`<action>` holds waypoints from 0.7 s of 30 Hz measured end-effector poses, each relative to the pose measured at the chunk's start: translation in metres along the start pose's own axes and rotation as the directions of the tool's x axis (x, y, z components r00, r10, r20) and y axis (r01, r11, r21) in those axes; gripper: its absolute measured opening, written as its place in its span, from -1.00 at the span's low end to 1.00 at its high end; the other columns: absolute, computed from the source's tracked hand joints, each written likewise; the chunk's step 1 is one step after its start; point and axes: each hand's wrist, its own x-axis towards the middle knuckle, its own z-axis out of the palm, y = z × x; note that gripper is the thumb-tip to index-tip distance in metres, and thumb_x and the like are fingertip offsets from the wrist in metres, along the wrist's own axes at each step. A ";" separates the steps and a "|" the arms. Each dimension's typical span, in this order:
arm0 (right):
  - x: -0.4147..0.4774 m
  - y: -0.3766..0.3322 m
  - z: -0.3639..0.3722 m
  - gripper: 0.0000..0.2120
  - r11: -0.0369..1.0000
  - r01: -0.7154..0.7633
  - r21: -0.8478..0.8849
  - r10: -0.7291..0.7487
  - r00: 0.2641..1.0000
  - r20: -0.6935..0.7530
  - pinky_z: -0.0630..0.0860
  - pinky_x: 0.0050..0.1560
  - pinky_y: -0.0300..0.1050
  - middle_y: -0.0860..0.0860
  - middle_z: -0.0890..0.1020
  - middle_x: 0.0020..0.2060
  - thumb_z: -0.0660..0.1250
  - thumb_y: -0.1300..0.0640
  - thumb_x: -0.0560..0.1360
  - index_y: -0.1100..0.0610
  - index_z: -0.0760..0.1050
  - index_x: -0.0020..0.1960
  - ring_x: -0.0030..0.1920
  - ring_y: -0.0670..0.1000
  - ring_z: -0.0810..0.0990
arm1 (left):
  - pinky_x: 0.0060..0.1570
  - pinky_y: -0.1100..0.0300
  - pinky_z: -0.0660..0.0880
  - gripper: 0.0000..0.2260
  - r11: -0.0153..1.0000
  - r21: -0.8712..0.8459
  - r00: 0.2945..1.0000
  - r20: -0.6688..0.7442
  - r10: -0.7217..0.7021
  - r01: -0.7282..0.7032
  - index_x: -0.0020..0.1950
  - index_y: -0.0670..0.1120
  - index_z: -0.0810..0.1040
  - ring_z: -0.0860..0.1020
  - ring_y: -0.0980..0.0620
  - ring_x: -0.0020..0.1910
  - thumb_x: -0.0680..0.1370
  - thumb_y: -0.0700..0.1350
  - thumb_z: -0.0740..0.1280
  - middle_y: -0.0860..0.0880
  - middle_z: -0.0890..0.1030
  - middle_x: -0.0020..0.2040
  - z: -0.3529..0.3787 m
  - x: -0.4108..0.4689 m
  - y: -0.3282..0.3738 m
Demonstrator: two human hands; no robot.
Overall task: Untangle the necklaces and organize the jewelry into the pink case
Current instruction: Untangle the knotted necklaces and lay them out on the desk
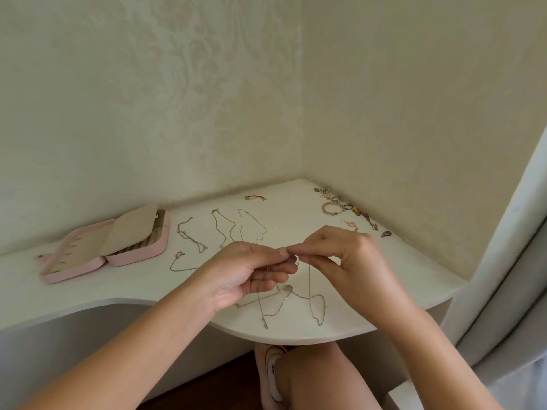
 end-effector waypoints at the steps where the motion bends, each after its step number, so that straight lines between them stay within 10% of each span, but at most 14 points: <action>1: 0.000 0.001 0.001 -0.81 1.000 0.007 0.000 -0.007 1.000 -0.013 0.49 -0.19 -0.28 -0.10 0.65 -0.24 0.37 0.17 0.45 0.00 0.70 -0.01 -0.19 -0.15 0.60 | -0.52 0.36 0.50 -0.83 1.000 -0.012 1.000 0.004 0.000 0.000 -0.22 -0.21 0.69 0.61 0.13 -0.46 0.30 -0.13 0.42 -0.12 0.69 -0.29 -0.001 0.000 0.000; 12: -0.002 0.001 0.015 -0.83 0.982 0.158 -0.104 -0.171 0.976 -0.135 0.47 -0.20 -0.42 -0.04 0.65 -0.26 0.33 0.13 0.47 0.12 0.69 -0.08 -0.22 -0.15 0.58 | -0.49 0.33 0.54 -0.89 0.997 -0.074 0.999 0.043 -0.028 0.031 -0.29 -0.23 0.69 0.63 0.10 -0.44 0.31 -0.21 0.40 -0.14 0.67 -0.33 -0.004 -0.002 -0.001; 21: -0.003 0.007 0.022 -0.81 0.916 0.236 -0.324 -0.288 0.950 -0.123 0.51 -0.35 -0.16 0.00 0.59 -0.33 0.28 0.14 0.49 0.17 0.62 -0.19 -0.36 -0.01 0.57 | -0.46 0.30 0.57 -0.83 0.991 -0.124 0.996 0.071 -0.050 0.058 -0.19 -0.29 0.68 0.65 0.07 -0.42 0.31 -0.22 0.40 -0.18 0.68 -0.27 -0.009 0.002 -0.005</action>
